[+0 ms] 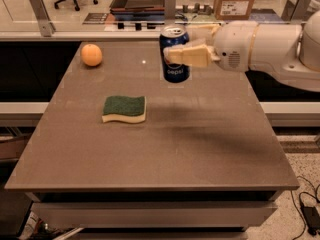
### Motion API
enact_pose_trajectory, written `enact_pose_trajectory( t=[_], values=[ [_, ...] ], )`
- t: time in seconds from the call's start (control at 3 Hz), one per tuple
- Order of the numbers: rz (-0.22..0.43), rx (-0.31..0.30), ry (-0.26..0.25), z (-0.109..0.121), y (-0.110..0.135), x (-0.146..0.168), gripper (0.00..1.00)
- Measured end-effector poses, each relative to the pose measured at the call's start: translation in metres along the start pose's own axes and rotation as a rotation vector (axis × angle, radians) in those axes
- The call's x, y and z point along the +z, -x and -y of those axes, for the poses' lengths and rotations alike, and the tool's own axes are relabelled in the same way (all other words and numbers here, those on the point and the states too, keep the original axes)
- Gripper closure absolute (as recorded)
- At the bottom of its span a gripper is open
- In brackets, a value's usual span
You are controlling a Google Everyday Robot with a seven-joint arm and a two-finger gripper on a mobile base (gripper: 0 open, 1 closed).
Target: Move pepsi can near orange
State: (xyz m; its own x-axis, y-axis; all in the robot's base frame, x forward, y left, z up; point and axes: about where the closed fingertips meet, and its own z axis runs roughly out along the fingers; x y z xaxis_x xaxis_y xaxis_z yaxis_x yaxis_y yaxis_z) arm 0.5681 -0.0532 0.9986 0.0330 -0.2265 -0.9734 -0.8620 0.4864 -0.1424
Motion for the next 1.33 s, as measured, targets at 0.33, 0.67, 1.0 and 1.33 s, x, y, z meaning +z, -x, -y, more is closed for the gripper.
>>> enact_pose_trajectory(
  t=[0.33,0.67,1.0,1.33],
  values=[
    [-0.035,-0.023,-0.055,0.035,0.006,0.012,1.00],
    [-0.004,-0.041,-0.070,0.066,0.009,0.032,1.00],
    [0.062,-0.045,-0.037,0.092,0.003,0.061,1.00],
    [0.107,-0.034,0.008,0.110,-0.009,0.090,1.00]
  ],
)
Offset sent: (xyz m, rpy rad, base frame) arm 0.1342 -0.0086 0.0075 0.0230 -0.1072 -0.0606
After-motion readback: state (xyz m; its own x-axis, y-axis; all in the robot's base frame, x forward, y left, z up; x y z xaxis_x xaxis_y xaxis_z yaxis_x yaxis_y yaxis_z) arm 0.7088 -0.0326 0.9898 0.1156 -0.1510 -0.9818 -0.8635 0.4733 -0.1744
